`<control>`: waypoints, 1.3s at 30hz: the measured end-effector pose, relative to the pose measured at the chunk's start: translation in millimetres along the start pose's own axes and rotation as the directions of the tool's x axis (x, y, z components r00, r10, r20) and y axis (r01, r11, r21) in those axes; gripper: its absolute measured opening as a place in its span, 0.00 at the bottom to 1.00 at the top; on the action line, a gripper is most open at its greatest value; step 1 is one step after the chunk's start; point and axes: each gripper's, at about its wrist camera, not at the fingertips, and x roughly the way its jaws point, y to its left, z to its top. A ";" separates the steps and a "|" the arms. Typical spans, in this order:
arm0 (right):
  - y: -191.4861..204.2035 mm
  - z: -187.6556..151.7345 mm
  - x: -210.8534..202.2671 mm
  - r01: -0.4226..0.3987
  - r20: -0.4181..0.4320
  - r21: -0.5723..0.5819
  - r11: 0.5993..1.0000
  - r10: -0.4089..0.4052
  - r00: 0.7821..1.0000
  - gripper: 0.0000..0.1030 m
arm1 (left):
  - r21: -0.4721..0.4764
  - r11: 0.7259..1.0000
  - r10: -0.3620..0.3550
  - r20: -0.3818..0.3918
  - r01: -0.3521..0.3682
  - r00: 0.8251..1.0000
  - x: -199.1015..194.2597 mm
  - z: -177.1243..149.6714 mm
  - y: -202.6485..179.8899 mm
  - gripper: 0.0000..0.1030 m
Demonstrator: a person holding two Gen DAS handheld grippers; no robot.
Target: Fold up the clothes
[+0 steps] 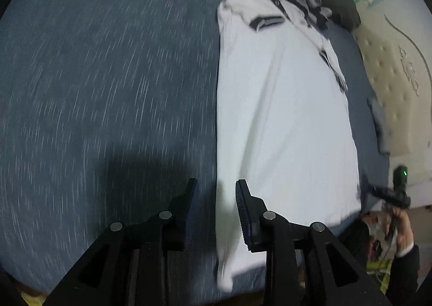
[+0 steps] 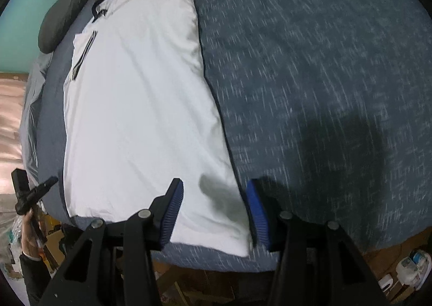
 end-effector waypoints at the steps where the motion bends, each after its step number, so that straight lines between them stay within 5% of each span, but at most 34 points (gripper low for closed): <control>1: 1.2 2.0 -1.2 -0.002 0.007 -0.003 1.000 0.002 1.000 0.49 | 0.012 1.000 0.012 0.014 -0.012 1.000 3.0 7.4 -6.3 0.30; 11: 31.2 19.1 8.7 0.006 0.037 -0.023 1.000 -0.006 0.999 0.49 | 0.033 0.997 0.072 0.060 -0.074 0.996 66.1 84.8 -41.2 0.29; 15: 35.5 33.0 16.8 0.003 0.033 -0.014 1.000 -0.002 0.999 0.49 | 0.009 0.997 0.075 0.059 -0.076 0.995 73.8 92.8 -23.8 0.28; 20: 32.9 51.8 23.4 0.006 0.028 -0.011 1.000 -0.005 1.000 0.49 | 0.016 0.997 0.075 0.066 -0.076 0.995 77.2 98.0 -21.4 0.05; 39: 36.2 59.5 31.0 -0.010 0.032 -0.003 1.000 0.010 0.999 0.49 | -0.038 0.999 0.041 0.082 -0.038 0.996 68.3 100.5 0.1 0.06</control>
